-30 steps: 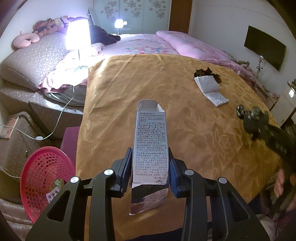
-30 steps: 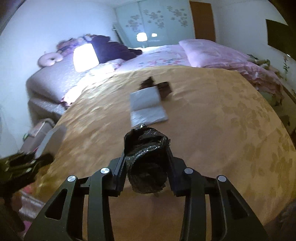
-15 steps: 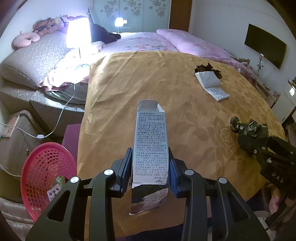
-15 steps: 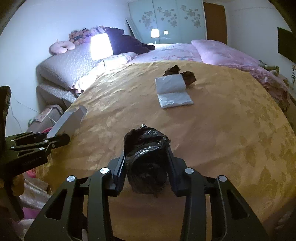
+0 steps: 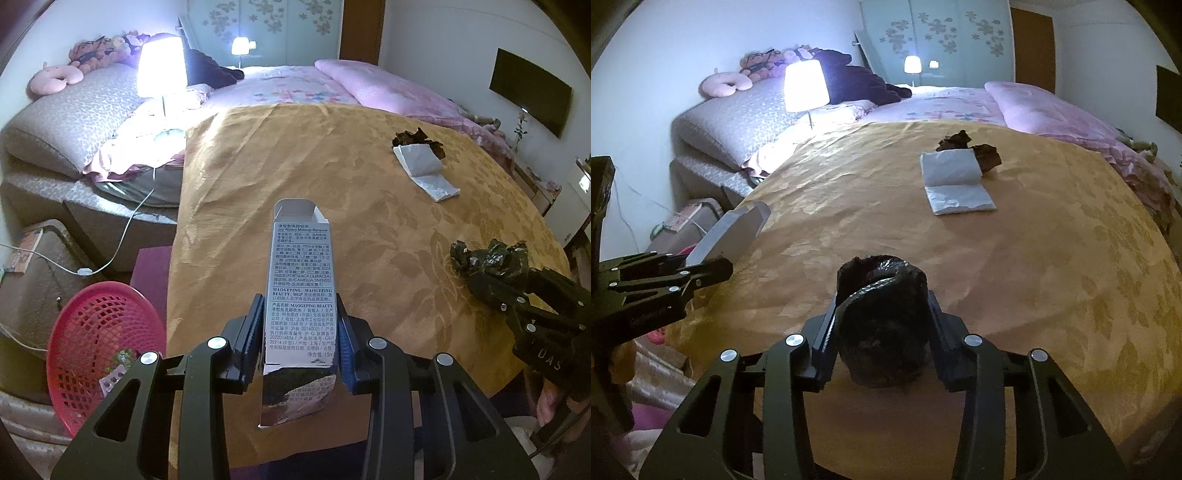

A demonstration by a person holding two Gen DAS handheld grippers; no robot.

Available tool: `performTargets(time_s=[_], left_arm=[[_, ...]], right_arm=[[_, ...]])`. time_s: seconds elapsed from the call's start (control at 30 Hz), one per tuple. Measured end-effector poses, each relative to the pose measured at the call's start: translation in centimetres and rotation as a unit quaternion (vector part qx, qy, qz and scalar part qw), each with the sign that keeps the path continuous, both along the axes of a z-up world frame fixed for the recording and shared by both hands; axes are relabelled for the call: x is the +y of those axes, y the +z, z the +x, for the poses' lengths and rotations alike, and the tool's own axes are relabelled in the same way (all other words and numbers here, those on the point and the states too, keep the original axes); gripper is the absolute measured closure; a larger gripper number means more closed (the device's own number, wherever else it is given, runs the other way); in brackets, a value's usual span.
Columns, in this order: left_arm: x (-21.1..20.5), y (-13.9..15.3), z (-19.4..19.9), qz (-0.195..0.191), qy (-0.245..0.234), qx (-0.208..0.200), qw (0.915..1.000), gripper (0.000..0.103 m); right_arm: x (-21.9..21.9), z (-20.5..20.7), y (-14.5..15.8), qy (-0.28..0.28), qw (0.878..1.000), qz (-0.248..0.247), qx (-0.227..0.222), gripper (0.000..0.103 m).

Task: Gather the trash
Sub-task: 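Carry the grey box and black bag over the pink basket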

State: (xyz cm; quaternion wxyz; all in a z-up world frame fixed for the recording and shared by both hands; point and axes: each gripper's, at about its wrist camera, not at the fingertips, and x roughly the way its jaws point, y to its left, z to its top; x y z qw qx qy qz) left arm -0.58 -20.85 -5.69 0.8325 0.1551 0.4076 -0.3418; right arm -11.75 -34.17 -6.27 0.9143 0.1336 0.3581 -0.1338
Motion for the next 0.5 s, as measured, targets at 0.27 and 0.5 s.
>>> performTargets(time_s=[0.27,0.5], left_arm=[[2.2,1.3,0.7,-0.008,0.02,-0.009,0.9997,0.07],[4.8,1.9,1.8,-0.008,0.053,-0.014,0.9985,0.07]], right_arm=[[0.9,0.9,1.0,0.02,1.0,0.003,-0.009,0.063],[2.4,2.1,1.8,0.046,0.999,0.009,-0.018,0.063]])
